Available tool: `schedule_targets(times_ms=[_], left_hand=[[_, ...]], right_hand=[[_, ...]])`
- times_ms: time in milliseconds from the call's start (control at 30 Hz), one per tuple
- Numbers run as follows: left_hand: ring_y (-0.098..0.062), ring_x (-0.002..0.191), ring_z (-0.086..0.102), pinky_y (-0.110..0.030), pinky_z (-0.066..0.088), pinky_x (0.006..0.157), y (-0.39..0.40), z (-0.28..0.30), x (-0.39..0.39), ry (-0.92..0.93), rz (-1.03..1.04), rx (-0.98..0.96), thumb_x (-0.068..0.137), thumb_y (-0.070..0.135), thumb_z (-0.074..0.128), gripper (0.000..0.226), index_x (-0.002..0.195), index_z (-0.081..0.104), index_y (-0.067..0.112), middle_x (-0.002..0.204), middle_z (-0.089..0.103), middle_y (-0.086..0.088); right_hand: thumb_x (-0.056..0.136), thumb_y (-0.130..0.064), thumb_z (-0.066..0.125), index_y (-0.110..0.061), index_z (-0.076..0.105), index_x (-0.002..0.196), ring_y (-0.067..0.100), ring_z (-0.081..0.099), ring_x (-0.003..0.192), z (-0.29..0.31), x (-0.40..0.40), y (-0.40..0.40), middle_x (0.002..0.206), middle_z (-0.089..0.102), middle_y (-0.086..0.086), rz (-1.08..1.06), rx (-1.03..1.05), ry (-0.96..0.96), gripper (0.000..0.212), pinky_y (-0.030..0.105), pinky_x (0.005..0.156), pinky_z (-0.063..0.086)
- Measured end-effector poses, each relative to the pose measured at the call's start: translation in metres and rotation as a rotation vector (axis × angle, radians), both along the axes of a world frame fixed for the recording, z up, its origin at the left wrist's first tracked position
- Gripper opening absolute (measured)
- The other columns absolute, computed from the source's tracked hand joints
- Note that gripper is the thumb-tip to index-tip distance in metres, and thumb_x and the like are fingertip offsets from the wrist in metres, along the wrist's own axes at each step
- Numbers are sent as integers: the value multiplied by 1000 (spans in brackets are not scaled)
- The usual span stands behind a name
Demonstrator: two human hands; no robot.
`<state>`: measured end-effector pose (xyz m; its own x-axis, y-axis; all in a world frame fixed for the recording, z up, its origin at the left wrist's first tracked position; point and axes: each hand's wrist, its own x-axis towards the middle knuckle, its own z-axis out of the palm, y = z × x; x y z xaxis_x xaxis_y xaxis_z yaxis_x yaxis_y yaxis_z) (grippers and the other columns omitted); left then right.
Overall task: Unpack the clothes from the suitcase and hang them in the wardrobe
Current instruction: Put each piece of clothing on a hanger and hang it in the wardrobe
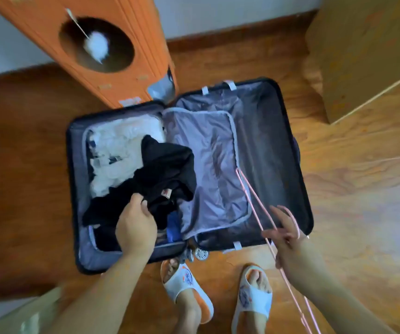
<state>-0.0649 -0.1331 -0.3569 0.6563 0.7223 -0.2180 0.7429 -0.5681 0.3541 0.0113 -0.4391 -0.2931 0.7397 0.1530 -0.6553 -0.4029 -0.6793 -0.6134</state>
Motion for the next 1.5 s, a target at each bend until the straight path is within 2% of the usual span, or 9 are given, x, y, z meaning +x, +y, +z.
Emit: schedule_targets(times_ms=[167, 300, 467, 567, 700, 867, 1067, 1333, 1500], left_hand=[[-26, 93, 62, -39, 50, 76, 29, 244, -2, -391, 241, -283, 108, 16, 44, 21, 104, 63, 22, 98, 67, 0], [-14, 73, 58, -34, 41, 70, 26, 470, -4, -575, 137, -409, 100, 4, 49, 29, 81, 65, 20, 76, 63, -1], [-17, 77, 56, -34, 38, 74, 17, 678, -32, -519, -237, -232, 105, 15, 48, 29, 87, 63, 31, 82, 61, -5], [-8, 79, 56, -30, 41, 74, 17, 751, -53, -554, -285, -90, 107, 17, 44, 32, 89, 61, 36, 83, 62, 10], [-30, 95, 59, -45, 50, 84, 34, 784, -98, -494, -338, 134, 110, 20, 34, 28, 103, 54, 38, 103, 62, 13], [-18, 80, 54, -42, 50, 76, 32, 768, -108, -183, -292, 522, 100, 6, 43, 38, 116, 62, 35, 107, 50, 4], [-24, 96, 58, -37, 48, 70, 12, 742, -88, -449, 87, 695, 92, 5, 52, 46, 119, 73, 35, 104, 56, 5], [-24, 100, 61, -39, 54, 87, -4, 722, -37, -440, -149, 216, 86, -6, 46, 46, 121, 66, 17, 114, 61, -2], [-21, 74, 50, -34, 44, 60, -29, 756, 4, -15, -295, 181, 93, -6, 43, 21, 83, 44, 12, 102, 42, -5]], right_hand=[[92, 1, 58, -50, 69, 91, 11, 63, 90, 159, 25, 30, 91, 66, -24, 217, 89, -105, 52, 7, 71, 42], [91, -16, 66, -37, 68, 116, 2, 57, 80, 310, 28, 82, 91, 57, -13, 379, 276, -247, 32, 24, 79, 45], [82, -44, 74, -37, 61, 129, 8, 56, 92, 486, 10, 174, 105, 60, -7, 517, 551, -600, 49, 28, 82, 44], [89, -35, 70, -23, 70, 111, 24, 61, 98, 554, 21, 198, 105, 66, 3, 565, 451, -797, 24, 32, 78, 44], [94, -27, 59, -10, 68, 92, 38, 63, 93, 622, 51, 183, 96, 69, 15, 609, 219, -951, 20, 39, 74, 50], [94, -21, 51, -9, 54, 82, 32, 60, 78, 698, 55, 155, 83, 63, 9, 606, 255, -1030, 17, 38, 66, 47], [90, -15, 52, 0, 56, 89, 22, 48, 63, 712, 38, 110, 73, 58, 10, 604, 283, -887, 16, 33, 58, 41], [96, -17, 54, -13, 60, 110, 21, 62, 83, 667, 76, 57, 89, 65, -1, 534, 197, -695, 15, 34, 75, 52], [102, -19, 55, -13, 59, 116, 13, 30, 45, 683, 75, 5, 86, 74, 1, 421, 551, -523, 16, 20, 38, 23]])
